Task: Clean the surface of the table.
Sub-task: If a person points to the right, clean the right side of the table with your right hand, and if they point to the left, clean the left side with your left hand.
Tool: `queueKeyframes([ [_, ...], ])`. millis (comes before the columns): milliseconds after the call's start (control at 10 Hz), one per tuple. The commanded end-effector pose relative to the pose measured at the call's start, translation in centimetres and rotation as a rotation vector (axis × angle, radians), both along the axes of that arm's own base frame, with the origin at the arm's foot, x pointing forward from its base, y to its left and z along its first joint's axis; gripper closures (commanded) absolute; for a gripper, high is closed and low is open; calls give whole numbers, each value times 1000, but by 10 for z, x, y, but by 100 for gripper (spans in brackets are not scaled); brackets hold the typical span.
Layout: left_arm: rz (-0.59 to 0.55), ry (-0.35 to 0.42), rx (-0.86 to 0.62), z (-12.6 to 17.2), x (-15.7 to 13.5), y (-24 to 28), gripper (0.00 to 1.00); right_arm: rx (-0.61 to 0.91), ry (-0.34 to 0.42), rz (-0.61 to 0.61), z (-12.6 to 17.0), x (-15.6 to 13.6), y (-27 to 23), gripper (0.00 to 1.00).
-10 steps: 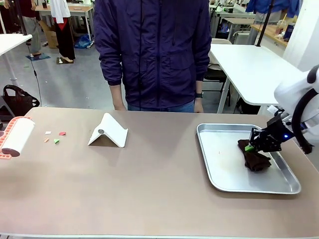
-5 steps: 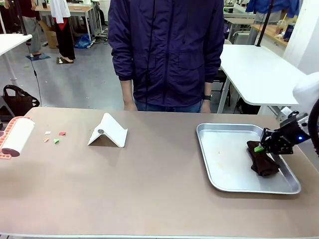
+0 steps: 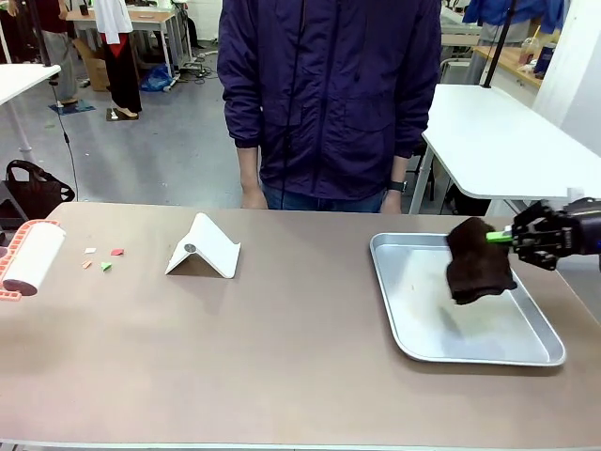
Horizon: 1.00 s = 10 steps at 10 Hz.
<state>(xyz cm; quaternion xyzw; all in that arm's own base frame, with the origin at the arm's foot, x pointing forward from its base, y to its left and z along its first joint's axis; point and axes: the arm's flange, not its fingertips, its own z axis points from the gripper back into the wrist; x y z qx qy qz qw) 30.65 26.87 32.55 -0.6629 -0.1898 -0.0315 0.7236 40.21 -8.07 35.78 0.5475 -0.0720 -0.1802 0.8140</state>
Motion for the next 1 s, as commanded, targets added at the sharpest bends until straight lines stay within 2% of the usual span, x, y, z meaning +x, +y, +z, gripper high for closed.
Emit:
queueKeyframes([
  [0,-3,-3,-5,2,-2,-1,96,218,-24,22,7,-21,-30,88],
  [200,-3,-3,-5,2,-2,-1,96,328,-75,30,21,-59,-60,88],
  [400,-3,-3,-5,2,-2,-1,96,269,-104,-69,20,-90,-90,88],
  [700,-3,-3,-5,2,-2,-1,96,284,-139,-201,-4,-103,-118,88],
  [800,-3,-3,-5,2,-2,-1,96,285,-92,-123,13,-99,-114,88],
  [900,-3,-3,-5,2,-2,-1,96,285,-92,-123,13,-99,-114,88],
])
